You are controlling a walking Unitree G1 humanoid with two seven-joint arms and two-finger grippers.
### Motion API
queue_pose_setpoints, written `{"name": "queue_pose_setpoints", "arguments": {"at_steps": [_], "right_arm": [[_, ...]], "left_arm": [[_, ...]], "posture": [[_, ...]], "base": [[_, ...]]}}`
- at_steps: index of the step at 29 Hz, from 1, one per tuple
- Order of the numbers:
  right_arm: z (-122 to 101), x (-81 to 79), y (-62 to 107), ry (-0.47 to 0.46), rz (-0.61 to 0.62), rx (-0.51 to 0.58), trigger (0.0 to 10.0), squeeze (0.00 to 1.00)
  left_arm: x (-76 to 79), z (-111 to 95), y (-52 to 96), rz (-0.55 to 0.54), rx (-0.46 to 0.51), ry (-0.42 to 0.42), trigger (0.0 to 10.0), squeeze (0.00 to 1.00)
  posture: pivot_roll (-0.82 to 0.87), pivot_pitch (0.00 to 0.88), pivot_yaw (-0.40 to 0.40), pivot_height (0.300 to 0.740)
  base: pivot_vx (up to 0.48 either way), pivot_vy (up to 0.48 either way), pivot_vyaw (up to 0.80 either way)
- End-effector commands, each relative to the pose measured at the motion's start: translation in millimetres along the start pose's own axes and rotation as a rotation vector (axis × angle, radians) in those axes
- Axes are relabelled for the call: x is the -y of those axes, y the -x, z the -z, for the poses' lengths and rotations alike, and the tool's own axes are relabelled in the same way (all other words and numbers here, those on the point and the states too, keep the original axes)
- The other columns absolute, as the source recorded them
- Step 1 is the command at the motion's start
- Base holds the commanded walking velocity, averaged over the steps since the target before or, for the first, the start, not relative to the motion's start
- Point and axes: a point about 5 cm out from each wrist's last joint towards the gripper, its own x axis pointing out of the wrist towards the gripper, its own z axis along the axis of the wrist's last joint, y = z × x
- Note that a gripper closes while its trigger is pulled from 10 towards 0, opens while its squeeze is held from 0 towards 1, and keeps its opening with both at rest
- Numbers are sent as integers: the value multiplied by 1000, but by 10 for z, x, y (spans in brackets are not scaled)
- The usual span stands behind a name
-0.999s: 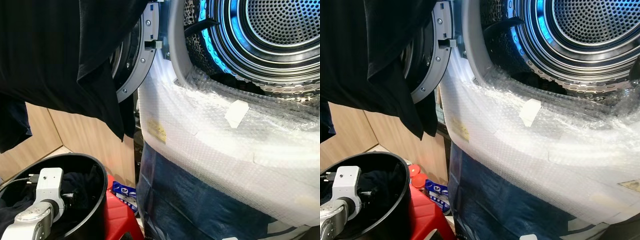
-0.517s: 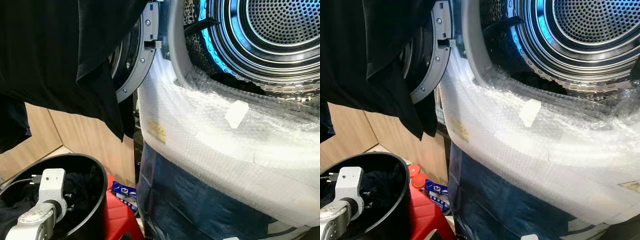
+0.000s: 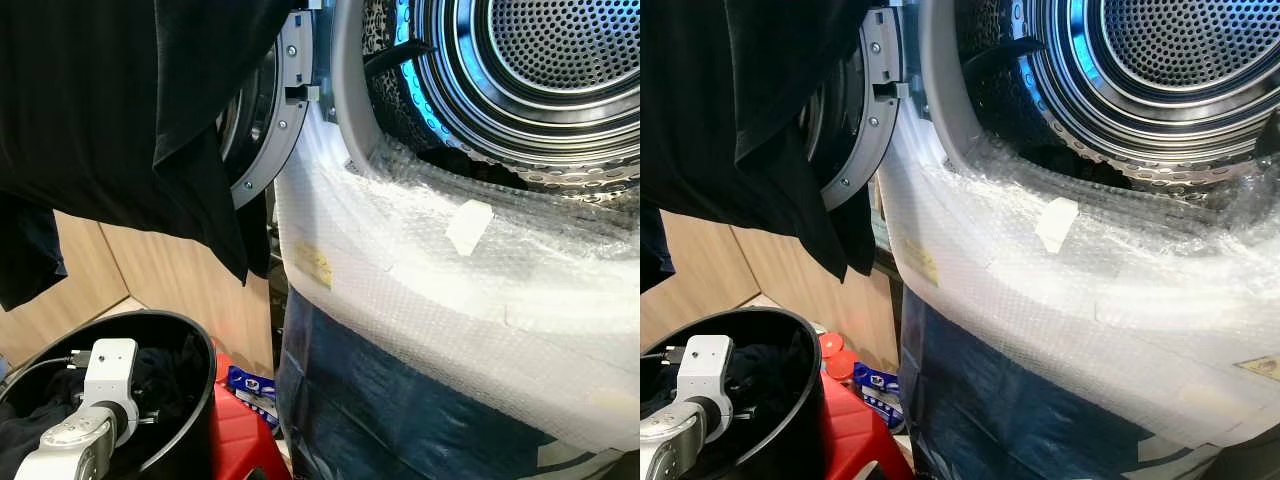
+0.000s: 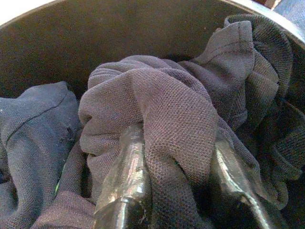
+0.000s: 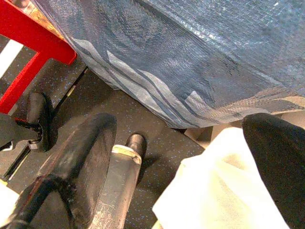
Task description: Clothes washing
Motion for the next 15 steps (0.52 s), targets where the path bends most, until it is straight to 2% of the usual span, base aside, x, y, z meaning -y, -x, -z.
{"name": "queue_pose_setpoints", "arguments": {"at_steps": [1,4,8,9,12,13,14,15], "right_arm": [[-4,4,-1,-7,1,-2,10000,0],[-82,1,-13,-6,2,13,10000,0],[-174,-8,-26,-11,3,37,10000,0],[-192,-17,-29,-10,1,40,10000,0],[-214,-37,-35,-5,-4,44,10000,0],[-225,-57,-38,-1,-12,46,10000,0],[-225,-57,-38,-1,-12,46,10000,0],[-229,-68,-40,1,-16,47,10000,0]], "left_arm": [[15,-22,37,-1,9,10,0,0],[-41,-20,115,-34,21,20,0,0],[-81,-214,173,-35,100,3,0,0],[-84,-336,204,-20,151,-29,0,0],[-37,-530,272,34,207,-118,0,0],[30,-659,341,102,240,-186,0,0],[30,-659,341,102,240,-186,0,0],[83,-754,394,156,268,-218,0,0]], "posture": [[28,0,-12,740],[34,0,-13,740],[44,0,-18,740],[47,0,-17,740],[51,0,-20,740],[56,0,-20,740],[56,0,-20,740],[58,0,-20,740]], "base": [[0,0,0],[0,0,0],[0,0,0],[0,0,0],[0,0,0],[0,0,0],[0,0,0],[0,0,0]]}}
